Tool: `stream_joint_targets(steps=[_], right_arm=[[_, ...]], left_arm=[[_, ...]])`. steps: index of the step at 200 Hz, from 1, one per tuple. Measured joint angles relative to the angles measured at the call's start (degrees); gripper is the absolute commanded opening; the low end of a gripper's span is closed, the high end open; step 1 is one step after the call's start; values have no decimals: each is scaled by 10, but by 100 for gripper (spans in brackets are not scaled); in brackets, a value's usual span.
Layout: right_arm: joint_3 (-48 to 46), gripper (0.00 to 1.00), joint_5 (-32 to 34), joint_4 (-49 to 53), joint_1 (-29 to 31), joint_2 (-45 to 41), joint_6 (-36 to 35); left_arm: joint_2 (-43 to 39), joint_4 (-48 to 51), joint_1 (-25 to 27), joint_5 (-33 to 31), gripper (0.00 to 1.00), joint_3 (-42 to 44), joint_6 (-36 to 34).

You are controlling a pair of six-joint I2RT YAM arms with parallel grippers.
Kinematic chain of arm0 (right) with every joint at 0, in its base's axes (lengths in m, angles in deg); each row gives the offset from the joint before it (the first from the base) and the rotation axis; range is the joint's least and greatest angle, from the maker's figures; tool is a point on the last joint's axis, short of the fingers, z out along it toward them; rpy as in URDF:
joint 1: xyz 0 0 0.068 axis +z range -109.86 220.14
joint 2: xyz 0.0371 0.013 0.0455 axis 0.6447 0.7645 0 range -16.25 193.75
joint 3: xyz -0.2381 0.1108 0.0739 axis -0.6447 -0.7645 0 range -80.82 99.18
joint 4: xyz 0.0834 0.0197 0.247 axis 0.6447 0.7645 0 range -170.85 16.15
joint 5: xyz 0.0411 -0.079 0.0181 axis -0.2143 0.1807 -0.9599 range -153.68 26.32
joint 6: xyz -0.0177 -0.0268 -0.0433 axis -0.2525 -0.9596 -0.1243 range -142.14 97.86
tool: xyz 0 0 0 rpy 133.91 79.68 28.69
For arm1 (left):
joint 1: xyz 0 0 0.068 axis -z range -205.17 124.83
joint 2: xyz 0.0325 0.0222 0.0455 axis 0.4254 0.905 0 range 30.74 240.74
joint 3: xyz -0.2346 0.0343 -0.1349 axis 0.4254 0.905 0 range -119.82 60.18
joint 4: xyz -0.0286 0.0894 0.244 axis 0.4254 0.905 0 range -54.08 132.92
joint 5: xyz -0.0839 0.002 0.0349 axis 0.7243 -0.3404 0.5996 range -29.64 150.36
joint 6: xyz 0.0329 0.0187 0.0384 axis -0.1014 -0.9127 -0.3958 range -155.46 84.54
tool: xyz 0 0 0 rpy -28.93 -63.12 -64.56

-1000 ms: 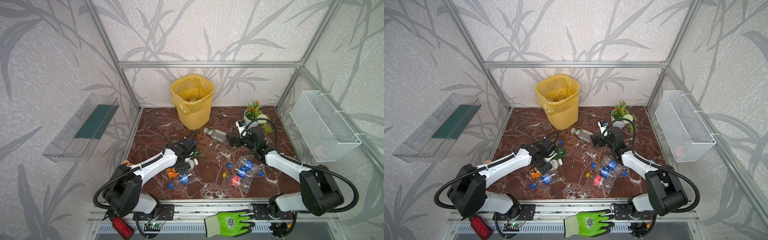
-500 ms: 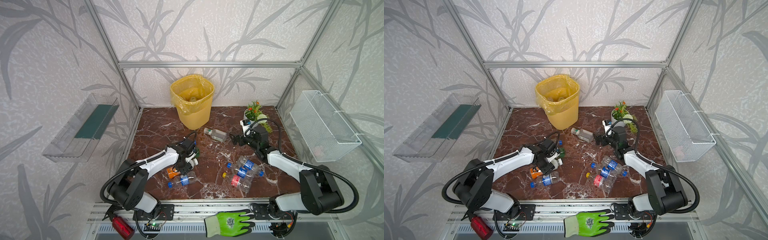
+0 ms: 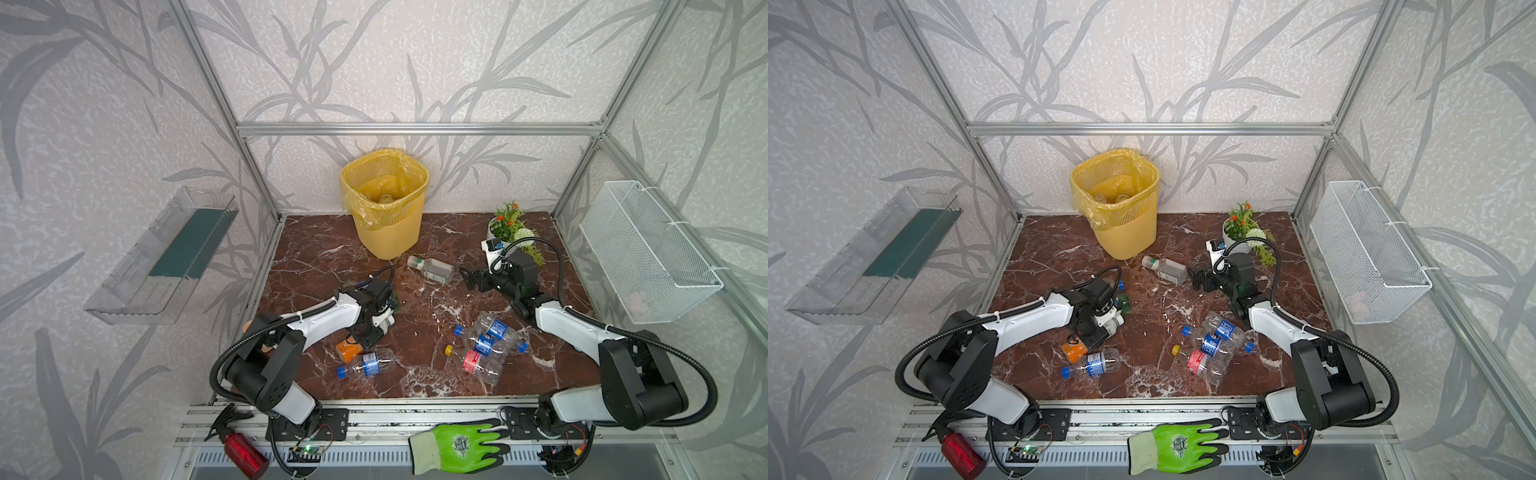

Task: Throw the plastic bottles in the bin
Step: 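Lower the left gripper and grasp the white milk-tea bottle, lifting it, then carry the white milk-tea bottle over the bin with the left gripper and release it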

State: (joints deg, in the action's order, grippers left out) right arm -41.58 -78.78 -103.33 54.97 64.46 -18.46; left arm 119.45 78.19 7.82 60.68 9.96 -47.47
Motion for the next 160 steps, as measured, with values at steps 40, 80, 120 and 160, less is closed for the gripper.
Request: stream_joint_targets(steps=[40, 80, 120, 160], right_arm=[[0, 98, 1, 0, 0, 0, 0], [0, 98, 7, 1, -2, 0, 0], [0, 98, 17, 3, -2, 0, 0], [-1, 98, 26, 14, -2, -6, 0]], left_arm=[[-28, 6, 0, 13, 53, -15, 0], [-98, 10, 8, 23, 53, -43, 1], [-224, -7, 10, 26, 53, -65, 11], [-367, -133, 11, 4, 54, -82, 28]])
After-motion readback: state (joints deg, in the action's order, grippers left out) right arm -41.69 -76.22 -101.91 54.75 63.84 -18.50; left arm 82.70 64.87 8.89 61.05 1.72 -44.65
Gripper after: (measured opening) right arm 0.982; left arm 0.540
